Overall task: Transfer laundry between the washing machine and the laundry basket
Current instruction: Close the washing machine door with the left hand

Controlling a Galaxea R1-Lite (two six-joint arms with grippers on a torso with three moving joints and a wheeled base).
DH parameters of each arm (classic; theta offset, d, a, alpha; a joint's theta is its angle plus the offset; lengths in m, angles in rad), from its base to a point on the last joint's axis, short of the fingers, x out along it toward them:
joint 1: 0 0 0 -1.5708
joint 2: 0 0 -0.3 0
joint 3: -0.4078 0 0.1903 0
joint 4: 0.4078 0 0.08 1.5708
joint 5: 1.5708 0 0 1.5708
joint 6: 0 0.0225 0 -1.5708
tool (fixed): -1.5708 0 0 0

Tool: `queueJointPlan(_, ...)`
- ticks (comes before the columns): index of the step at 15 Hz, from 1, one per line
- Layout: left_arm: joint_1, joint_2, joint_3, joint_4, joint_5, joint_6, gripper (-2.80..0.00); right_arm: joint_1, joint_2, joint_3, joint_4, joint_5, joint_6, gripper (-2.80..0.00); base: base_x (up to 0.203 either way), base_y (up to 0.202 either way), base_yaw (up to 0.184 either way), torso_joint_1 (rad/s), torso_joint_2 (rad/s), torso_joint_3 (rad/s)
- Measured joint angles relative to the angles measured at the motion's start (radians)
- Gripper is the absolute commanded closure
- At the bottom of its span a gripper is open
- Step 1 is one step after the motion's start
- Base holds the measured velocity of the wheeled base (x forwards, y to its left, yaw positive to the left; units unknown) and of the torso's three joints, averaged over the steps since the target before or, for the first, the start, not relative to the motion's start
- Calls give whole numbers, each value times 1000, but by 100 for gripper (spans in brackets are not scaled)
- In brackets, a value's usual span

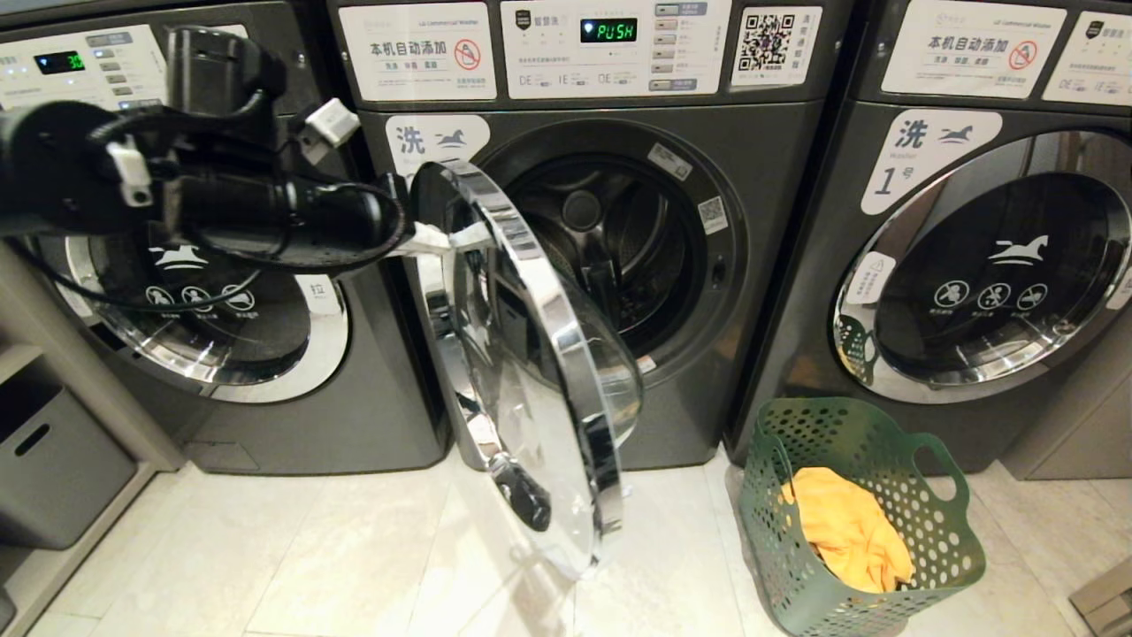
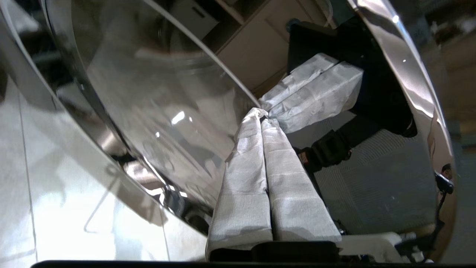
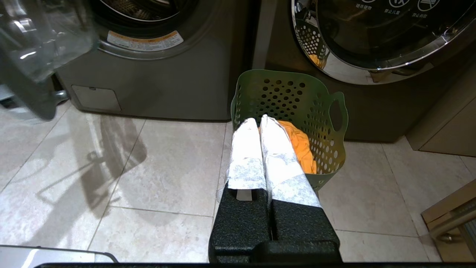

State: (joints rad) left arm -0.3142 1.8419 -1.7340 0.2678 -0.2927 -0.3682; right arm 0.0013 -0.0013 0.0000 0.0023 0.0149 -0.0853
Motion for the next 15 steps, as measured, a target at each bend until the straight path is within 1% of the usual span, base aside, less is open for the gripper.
queueJointPlan(1, -26, 42, -30, -79, 69, -21, 0, 0, 0, 0, 0, 0, 0, 0, 0, 0, 0, 0, 0, 0)
queueJointPlan(2, -48, 79, -61, -182, 148, -38, 0, 0, 0, 0, 0, -1, 2, 0, 0, 0, 0, 0, 0, 0)
queueJointPlan(3, -63, 110, -80, -285, 244, -45, 0, 0, 0, 0, 1, -5, 1, 0, 0, 0, 0, 0, 0, 0)
queueJointPlan(4, -69, 127, -88, -358, 324, -41, 0, 0, 0, 0, 1, -6, 1, 0, 0, 0, 0, 0, 0, 0)
queueJointPlan(5, -68, 137, -93, -411, 407, -22, 0, 0, 0, 0, 1, -3, 3, 0, 0, 0, 0, 0, 0, 0)
queueJointPlan(7, -60, 138, -87, -448, 571, 34, 0, 0, 0, -2, -9, 0, 4, 0, 0, 0, 0, 0, 0, 0)
queueJointPlan(8, -56, 129, -82, -454, 605, 47, 0, 0, 0, -12, -10, 1, 6, 0, 0, 0, 0, 0, 0, 0)
queueJointPlan(11, -56, 98, 0, -474, 616, 54, 0, 0, 26, -107, -13, 16, 4, 0, 0, 0, 0, 0, 0, 0)
queueJointPlan(13, -69, 90, 71, -544, 620, 54, 0, 1, 124, -166, -31, 56, 4, 0, 0, 0, 0, 0, 0, 0)
queueJointPlan(15, -77, 70, 147, -617, 621, 62, 0, 1, 302, -243, -107, 84, 7, 0, 0, 0, 0, 0, 0, 0)
